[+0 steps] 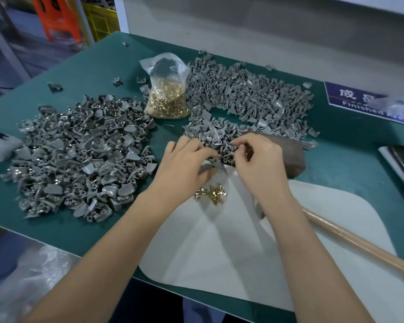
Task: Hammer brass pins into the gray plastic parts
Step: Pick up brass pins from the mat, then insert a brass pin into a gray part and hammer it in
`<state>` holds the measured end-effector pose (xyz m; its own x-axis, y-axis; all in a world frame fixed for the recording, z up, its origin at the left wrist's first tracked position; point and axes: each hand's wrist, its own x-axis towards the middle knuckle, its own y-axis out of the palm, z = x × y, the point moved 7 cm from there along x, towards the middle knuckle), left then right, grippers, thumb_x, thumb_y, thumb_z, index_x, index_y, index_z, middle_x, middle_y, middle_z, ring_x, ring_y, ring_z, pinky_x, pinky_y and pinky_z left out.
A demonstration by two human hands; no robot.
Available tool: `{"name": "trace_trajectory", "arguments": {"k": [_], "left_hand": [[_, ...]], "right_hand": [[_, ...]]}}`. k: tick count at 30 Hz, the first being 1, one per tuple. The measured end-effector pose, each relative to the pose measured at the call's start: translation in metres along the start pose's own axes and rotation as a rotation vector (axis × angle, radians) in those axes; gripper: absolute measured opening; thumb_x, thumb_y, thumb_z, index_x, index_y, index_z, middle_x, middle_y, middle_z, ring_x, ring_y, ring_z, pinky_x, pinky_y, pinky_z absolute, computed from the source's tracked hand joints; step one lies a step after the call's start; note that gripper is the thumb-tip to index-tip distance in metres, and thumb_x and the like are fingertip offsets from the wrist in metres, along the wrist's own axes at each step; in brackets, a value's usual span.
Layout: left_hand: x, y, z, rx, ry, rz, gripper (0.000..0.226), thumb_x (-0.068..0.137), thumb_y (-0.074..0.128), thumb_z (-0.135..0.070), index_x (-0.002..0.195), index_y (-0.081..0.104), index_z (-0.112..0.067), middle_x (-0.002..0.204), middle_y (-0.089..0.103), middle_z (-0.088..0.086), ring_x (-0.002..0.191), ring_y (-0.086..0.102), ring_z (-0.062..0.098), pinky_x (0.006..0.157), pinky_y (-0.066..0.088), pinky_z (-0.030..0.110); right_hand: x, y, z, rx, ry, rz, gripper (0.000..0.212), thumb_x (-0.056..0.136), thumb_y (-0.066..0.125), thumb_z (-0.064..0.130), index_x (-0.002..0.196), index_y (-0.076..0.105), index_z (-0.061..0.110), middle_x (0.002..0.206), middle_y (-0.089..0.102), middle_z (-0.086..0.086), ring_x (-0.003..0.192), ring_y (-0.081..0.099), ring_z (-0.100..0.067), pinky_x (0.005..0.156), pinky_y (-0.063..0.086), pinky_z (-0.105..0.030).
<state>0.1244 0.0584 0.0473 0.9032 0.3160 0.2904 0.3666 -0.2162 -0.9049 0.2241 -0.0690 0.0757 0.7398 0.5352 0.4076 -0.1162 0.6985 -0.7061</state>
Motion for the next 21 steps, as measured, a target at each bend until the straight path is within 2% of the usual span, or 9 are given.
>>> {"name": "trace_trajectory", "arguments": {"k": [2,5,8,11,13,15,18,21], "left_hand": [[0.0,0.003,-0.003,-0.005,0.009,0.012,0.034,0.096,0.061,-0.039,0.13,0.063,-0.037,0.112,0.057,-0.009,0.114,0.043,0.019,0.09,0.028,0.035],[0.001,0.004,-0.006,-0.025,0.048,0.014,0.027,0.096,0.064,-0.039,0.123,0.067,-0.039,0.107,0.057,-0.01,0.109,0.044,0.018,0.084,0.024,0.031],[0.001,0.003,-0.008,-0.064,0.102,-0.02,0.02,0.094,0.069,-0.039,0.113,0.073,-0.039,0.103,0.059,-0.013,0.104,0.046,0.016,0.08,0.02,0.028],[-0.002,-0.003,-0.004,-0.147,0.068,-0.128,0.019,0.095,0.067,-0.04,0.112,0.074,-0.037,0.103,0.063,-0.015,0.102,0.049,0.012,0.083,0.028,0.03],[-0.005,-0.009,0.002,-0.215,0.023,-0.21,0.02,0.097,0.066,-0.036,0.114,0.074,-0.033,0.105,0.067,-0.016,0.101,0.052,0.011,0.084,0.029,0.029],[-0.009,-0.011,0.009,-0.282,-0.028,-0.237,0.019,0.099,0.065,-0.03,0.116,0.072,-0.03,0.106,0.07,-0.017,0.101,0.058,0.01,0.087,0.033,0.03],[-0.013,-0.01,0.017,-0.363,-0.098,-0.235,0.019,0.098,0.064,-0.026,0.116,0.071,-0.029,0.098,0.067,-0.019,0.097,0.06,0.007,0.097,0.04,0.038],[-0.014,-0.009,0.016,-0.408,-0.109,-0.236,0.019,0.097,0.064,-0.022,0.113,0.07,-0.029,0.097,0.067,-0.018,0.096,0.057,0.005,0.1,0.043,0.042]], "right_hand": [[0.001,-0.001,-0.004,0.019,-0.013,0.04,0.02,0.093,0.059,0.003,0.099,0.076,0.011,0.094,0.073,0.001,0.085,0.062,-0.008,0.081,0.048,-0.018],[0.004,-0.011,-0.016,0.074,0.033,-0.031,0.022,0.094,0.058,0.006,0.099,0.077,0.016,0.087,0.072,0.005,0.072,0.058,-0.003,0.069,0.045,-0.014],[0.007,-0.015,-0.025,0.057,0.054,-0.031,0.023,0.095,0.06,0.009,0.1,0.077,0.022,0.091,0.072,0.01,0.079,0.061,-0.001,0.074,0.049,-0.015],[0.006,-0.01,-0.022,-0.016,-0.006,0.075,0.018,0.095,0.064,0.019,0.102,0.076,0.03,0.099,0.068,0.016,0.087,0.06,-0.003,0.078,0.053,-0.027],[0.004,-0.002,-0.017,-0.159,-0.065,0.18,0.012,0.093,0.069,0.031,0.102,0.074,0.037,0.101,0.058,0.017,0.089,0.055,-0.004,0.073,0.046,-0.03],[0.003,0.004,-0.014,-0.3,-0.099,0.25,0.016,0.089,0.074,0.038,0.105,0.072,0.041,0.103,0.049,0.013,0.09,0.048,-0.006,0.071,0.04,-0.03],[0.002,0.008,-0.014,-0.369,-0.103,0.28,0.021,0.089,0.077,0.035,0.109,0.072,0.039,0.105,0.043,0.009,0.095,0.041,-0.008,0.073,0.036,-0.031],[-0.001,0.008,-0.012,-0.379,-0.111,0.281,0.014,0.09,0.075,0.032,0.103,0.074,0.037,0.106,0.043,0.007,0.1,0.046,-0.013,0.073,0.035,-0.03]]}}
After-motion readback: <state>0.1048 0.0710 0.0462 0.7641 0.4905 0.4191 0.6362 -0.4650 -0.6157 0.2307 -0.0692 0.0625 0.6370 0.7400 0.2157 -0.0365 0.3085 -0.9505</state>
